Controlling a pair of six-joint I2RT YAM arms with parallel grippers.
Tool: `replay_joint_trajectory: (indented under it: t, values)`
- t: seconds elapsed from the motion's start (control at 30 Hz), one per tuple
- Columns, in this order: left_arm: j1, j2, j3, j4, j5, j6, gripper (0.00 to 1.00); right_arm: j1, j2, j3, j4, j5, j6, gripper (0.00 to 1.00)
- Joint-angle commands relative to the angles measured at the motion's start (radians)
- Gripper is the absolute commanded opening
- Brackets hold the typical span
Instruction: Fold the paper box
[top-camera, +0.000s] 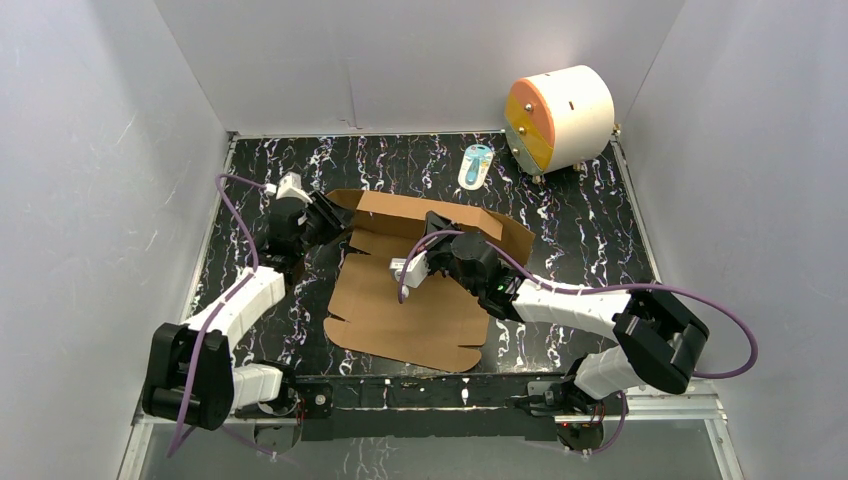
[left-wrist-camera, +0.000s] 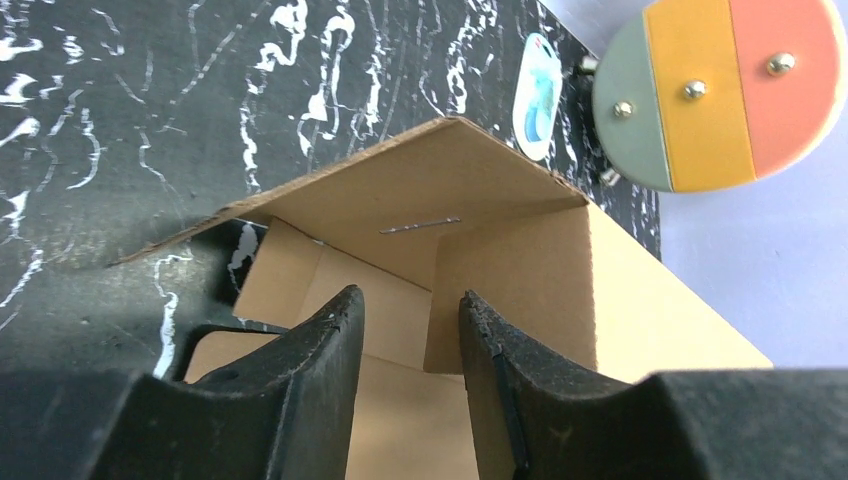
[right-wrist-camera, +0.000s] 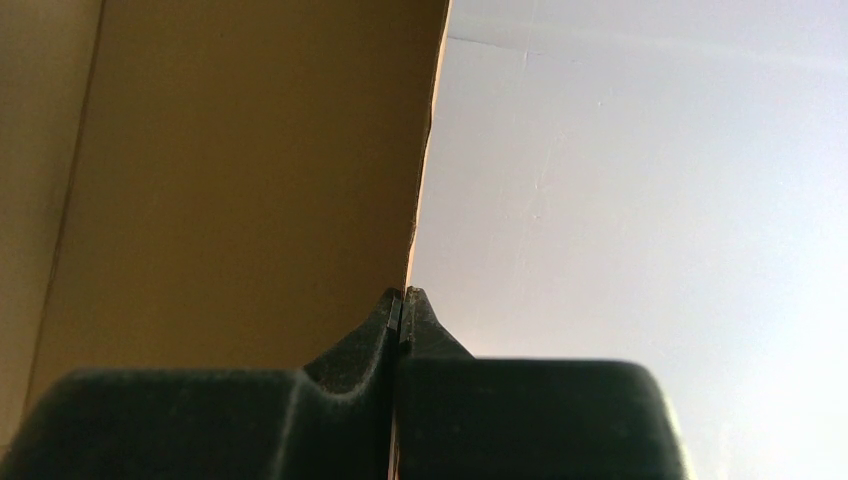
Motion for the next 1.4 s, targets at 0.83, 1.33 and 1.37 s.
replay_joint_trajectory:
  t: [0.83, 1.33, 1.37]
  values:
    - [0.002, -0.109, 0.22, -0.407, -0.092, 0.315, 0.56, 0.007, 0.004, 0.034, 0.033, -0.012, -0.027, 0.0]
    - [0.144, 0.005, 0.386, -0.53, 0.103, 0.663, 0.64, 0.005, 0.003, 0.035, 0.022, -0.022, -0.011, 0.0]
    - [0.147, 0.03, 0.402, -0.539, 0.128, 0.679, 0.64, 0.006, 0.003, 0.036, 0.024, -0.021, -0.01, 0.0]
